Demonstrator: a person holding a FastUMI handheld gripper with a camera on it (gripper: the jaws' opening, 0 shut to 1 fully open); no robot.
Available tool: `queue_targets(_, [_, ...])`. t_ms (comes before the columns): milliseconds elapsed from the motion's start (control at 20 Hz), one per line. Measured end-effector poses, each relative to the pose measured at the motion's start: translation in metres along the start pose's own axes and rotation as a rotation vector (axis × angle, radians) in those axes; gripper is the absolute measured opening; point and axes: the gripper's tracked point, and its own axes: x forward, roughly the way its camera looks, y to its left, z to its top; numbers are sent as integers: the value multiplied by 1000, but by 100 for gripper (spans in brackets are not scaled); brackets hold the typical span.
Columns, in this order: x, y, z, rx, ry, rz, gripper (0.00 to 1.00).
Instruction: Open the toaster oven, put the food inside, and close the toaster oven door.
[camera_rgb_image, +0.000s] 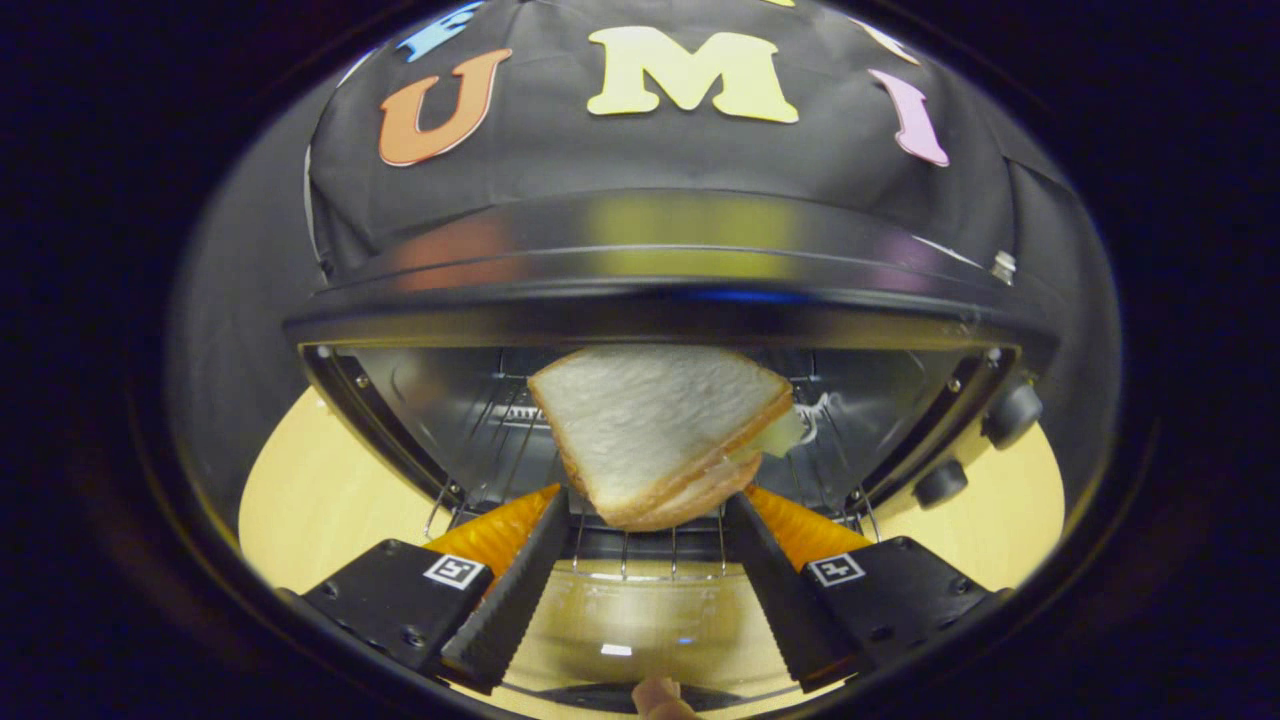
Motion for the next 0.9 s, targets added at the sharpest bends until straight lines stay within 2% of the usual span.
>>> queue_targets(550, [-100, 15, -70, 52, 2, -23, 100])
queue_targets(650, [-106, 15, -80, 51, 18, -12, 100])
queue_targets(800, [-109, -5, -100, 65, 53, -72, 100])
queue_targets(900, [-106, -7, -110, 76, 80, -75, 100])
